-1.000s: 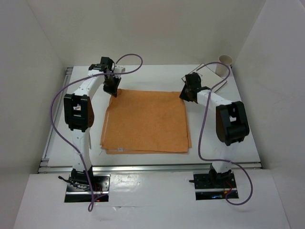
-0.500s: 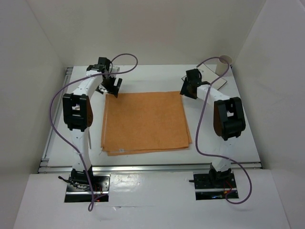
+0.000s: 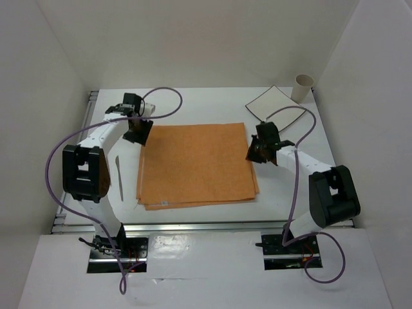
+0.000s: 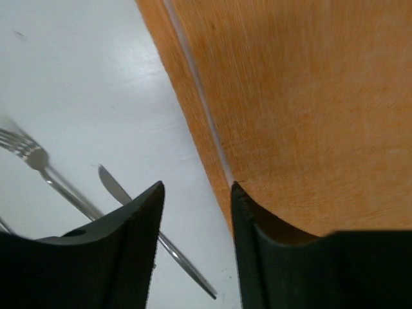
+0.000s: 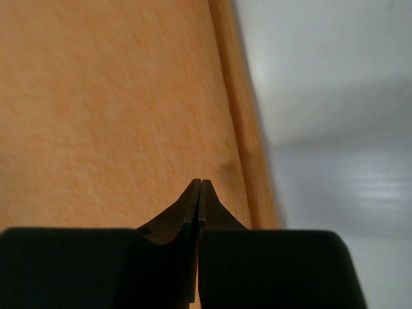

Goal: Set the dinner table for one person

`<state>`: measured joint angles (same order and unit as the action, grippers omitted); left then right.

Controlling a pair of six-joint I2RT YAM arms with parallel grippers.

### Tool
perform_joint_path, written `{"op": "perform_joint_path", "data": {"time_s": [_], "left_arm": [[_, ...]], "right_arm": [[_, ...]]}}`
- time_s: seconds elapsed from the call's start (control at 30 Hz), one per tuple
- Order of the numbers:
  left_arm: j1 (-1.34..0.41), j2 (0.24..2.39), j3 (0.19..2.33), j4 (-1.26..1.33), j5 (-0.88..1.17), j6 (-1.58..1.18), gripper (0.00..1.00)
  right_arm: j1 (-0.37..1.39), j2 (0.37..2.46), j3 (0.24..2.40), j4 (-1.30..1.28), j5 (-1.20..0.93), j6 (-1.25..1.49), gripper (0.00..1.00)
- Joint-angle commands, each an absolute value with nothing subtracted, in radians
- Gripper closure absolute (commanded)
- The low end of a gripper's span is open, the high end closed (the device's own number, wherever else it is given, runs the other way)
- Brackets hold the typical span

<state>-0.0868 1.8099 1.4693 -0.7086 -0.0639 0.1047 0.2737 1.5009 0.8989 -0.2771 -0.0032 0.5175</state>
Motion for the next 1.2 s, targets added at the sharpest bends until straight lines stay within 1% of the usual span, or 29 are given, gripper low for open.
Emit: {"op": "perform_joint_path", "data": {"time_s": [0.0, 0.07, 0.17, 0.3, 0.43, 0.53, 0.73, 0.83, 0.93, 1.0, 1.03, 1.07, 1.1, 1.13, 1.17], "left_arm": [[-0.091, 1.838, 1.379, -0.681, -0.057, 0.161, 0.50], [-0.091, 1.850, 1.362, -0.646, -0.057, 0.184, 0.51], [-0.091, 1.884, 1.347, -0.617, -0.078, 0.196, 0.44], [-0.091, 1.951, 1.393, -0.617, -0.055, 0.196, 0.43], [-0.112, 2.011, 1.440, -0.617, -0.055, 0.207, 0.43], [-0.121, 2.045, 1.476, -0.629, -0.031, 0.207, 0.43], [-0.144, 2.063, 1.517, -0.658, -0.020, 0.207, 0.43], [-0.144, 2.063, 1.517, -0.669, -0.020, 0.198, 0.43], [-0.144, 2.020, 1.482, -0.660, -0.011, 0.198, 0.43], [-0.144, 2.011, 1.470, -0.660, -0.023, 0.198, 0.40], [-0.144, 1.997, 1.470, -0.660, -0.038, 0.198, 0.36], [-0.135, 1.981, 1.479, -0.672, -0.038, 0.189, 0.34], [-0.135, 1.980, 1.488, -0.681, -0.038, 0.189, 0.32], [-0.121, 1.964, 1.515, -0.693, -0.026, 0.167, 0.30], [-0.112, 1.948, 1.534, -0.712, -0.026, 0.158, 0.30]], "right_arm": [[0.284, 1.508, 0.815, -0.255, -0.078, 0.644, 1.00], [0.284, 1.520, 0.795, -0.245, -0.078, 0.673, 1.00], [0.284, 1.565, 0.784, -0.258, -0.032, 0.698, 1.00], [0.273, 1.588, 0.764, -0.299, 0.047, 0.764, 1.00], [0.219, 1.523, 0.663, -0.269, 0.066, 0.825, 1.00], [0.196, 1.474, 0.627, -0.258, 0.080, 0.850, 1.00], [0.178, 1.474, 0.637, -0.278, 0.081, 0.827, 1.00], [0.178, 1.474, 0.659, -0.259, 0.058, 0.804, 1.00], [0.178, 1.483, 0.690, -0.274, 0.058, 0.793, 1.00], [0.178, 1.451, 0.712, -0.314, 0.058, 0.767, 1.00], [0.178, 1.431, 0.730, -0.327, 0.058, 0.767, 0.98], [0.178, 1.380, 0.742, -0.351, 0.058, 0.758, 0.89], [0.178, 1.352, 0.755, -0.363, 0.058, 0.758, 0.76], [0.178, 1.326, 0.793, -0.376, 0.089, 0.744, 0.39], [0.161, 1.290, 0.819, -0.402, 0.089, 0.744, 0.29]]}}
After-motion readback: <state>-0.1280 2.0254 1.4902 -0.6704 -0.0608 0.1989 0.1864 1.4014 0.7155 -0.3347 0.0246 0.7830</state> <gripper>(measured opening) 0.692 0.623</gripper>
